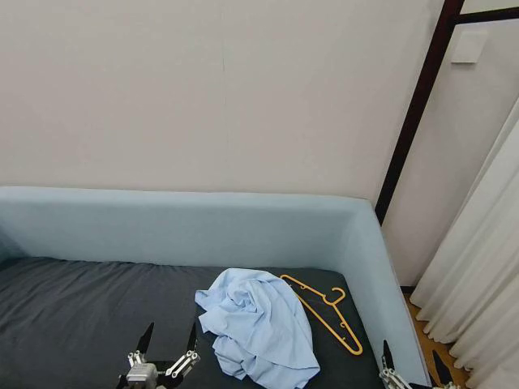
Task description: Pick up the clothes from the sofa and hang them on the clothes hanger.
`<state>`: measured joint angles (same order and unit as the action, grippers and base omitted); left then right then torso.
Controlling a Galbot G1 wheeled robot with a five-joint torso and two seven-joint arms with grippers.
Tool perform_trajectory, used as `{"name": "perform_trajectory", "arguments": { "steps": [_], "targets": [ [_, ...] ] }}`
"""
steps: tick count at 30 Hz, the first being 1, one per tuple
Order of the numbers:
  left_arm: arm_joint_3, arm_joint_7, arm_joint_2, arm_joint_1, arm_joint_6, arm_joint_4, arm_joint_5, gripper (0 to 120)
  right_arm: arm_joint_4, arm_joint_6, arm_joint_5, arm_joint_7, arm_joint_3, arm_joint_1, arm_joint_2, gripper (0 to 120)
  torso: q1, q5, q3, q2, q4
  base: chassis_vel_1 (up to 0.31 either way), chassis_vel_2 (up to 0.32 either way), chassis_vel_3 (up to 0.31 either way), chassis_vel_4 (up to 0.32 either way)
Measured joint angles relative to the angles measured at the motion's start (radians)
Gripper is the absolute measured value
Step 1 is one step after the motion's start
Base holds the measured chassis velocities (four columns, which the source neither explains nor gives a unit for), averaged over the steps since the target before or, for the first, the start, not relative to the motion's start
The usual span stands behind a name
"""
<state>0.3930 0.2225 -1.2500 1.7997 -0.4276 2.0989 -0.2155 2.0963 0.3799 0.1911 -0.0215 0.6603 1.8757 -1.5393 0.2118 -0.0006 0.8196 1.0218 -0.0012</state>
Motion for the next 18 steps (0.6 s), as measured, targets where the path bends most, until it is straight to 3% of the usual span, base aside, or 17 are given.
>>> {"name": "perform_trajectory", "arguments": {
  "steps": [8, 15, 18],
  "targets": [
    [0.001, 0.001, -0.012, 0.007, -0.005, -0.016, 0.013, 100, 0.002, -0.086, 0.056, -0.032, -0.048, -0.008, 0.075, 100, 0.000, 0.0001, 0.000, 0.000, -0.0001, 0.000, 0.000, 0.000, 0.000],
    [-0.006, -0.004, -0.010, 0.004, -0.010, -0.055, 0.018, 100, -0.035, -0.202, 0.247, -0.045, -0.072, -0.061, 0.237, 100, 0.000, 0.0003, 0.000, 0.000, -0.0003, 0.000, 0.000, 0.000, 0.000],
    [-0.007, -0.018, -0.006, 0.009, -0.017, -0.068, 0.018, 100, -0.055, -0.258, 0.324, -0.048, -0.103, -0.109, 0.342, 100, 0.000, 0.0004, 0.000, 0.000, 0.0001, 0.000, 0.000, 0.000, 0.000]
  ]
}}
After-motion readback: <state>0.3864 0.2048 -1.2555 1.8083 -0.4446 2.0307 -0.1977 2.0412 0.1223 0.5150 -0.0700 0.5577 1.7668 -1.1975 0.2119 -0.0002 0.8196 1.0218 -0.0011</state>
